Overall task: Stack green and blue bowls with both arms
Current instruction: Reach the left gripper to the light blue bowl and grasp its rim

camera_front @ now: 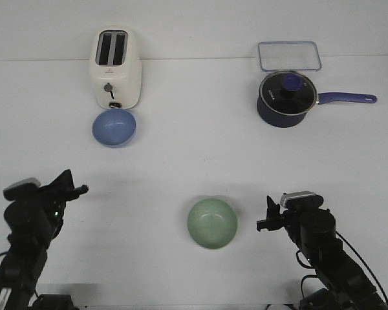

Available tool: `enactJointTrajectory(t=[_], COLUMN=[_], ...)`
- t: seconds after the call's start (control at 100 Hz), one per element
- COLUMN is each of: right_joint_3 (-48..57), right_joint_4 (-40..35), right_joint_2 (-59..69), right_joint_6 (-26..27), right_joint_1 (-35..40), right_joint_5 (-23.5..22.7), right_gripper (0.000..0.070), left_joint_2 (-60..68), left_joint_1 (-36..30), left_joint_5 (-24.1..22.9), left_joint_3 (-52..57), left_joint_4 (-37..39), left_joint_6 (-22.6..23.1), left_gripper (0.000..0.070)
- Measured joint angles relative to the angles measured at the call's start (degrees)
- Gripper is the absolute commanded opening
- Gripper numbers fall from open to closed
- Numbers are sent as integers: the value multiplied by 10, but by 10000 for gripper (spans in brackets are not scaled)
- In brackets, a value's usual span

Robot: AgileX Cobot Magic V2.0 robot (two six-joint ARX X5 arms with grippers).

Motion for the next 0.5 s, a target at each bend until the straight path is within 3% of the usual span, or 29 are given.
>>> enactJointTrajectory(t=[0.09,0.15,0.5], right_joint_3=[0,0,0], right_joint_4=[2,2,2], right_joint_2=[-2,-2,-2], right_joint_6=[0,0,0], right_joint_1=[0,0,0], right_joint_5=[0,0,0], right_gripper=[306,306,306], left_joint_2=[105,164,438], left_joint_1=[0,0,2], left_joint_5=[0,0,1], left_joint_3=[51,83,246], left_joint_4=[-1,-2,43], left_joint_6=[6,9,35], left_gripper=[472,570,585])
